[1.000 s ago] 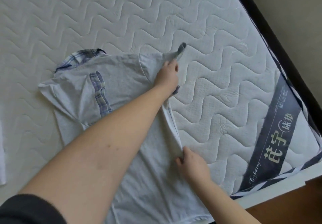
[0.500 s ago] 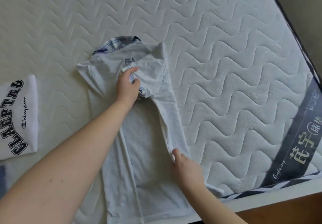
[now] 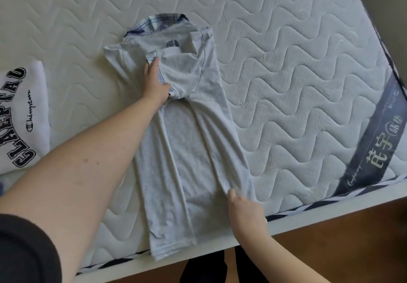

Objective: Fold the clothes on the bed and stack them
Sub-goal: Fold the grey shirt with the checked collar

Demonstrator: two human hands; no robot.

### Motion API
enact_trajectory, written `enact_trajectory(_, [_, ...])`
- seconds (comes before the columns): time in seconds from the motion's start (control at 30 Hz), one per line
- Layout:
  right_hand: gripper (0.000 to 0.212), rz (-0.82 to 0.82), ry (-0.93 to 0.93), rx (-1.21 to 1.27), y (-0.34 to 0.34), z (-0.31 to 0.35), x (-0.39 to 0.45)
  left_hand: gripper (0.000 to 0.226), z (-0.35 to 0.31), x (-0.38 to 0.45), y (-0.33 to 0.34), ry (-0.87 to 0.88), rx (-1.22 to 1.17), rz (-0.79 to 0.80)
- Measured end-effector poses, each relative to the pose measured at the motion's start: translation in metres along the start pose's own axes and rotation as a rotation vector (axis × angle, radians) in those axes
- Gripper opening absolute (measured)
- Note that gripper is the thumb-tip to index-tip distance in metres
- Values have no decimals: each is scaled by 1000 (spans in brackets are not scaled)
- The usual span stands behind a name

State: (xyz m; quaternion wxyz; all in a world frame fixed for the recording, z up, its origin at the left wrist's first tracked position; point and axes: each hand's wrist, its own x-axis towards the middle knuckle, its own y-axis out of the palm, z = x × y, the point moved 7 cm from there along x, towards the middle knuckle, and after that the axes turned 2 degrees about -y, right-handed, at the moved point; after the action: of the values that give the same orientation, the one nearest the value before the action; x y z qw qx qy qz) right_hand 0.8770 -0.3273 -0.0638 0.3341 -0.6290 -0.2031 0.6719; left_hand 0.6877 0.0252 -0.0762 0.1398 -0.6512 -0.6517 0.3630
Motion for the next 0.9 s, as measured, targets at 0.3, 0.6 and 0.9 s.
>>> enact_trajectory(0.3, [51, -275, -30, -63, 2, 36, -32, 47, 26, -26, 15, -216, -283, 51])
enact_trajectory(0.6, [48, -346, -23, -92, 25, 51, -41, 56, 26, -20, -27, -63, -51, -124])
enact_trajectory(0.9, [59, -123, 30, -98, 67, 34, -41, 33, 55, -50, 8, -271, -256, 119])
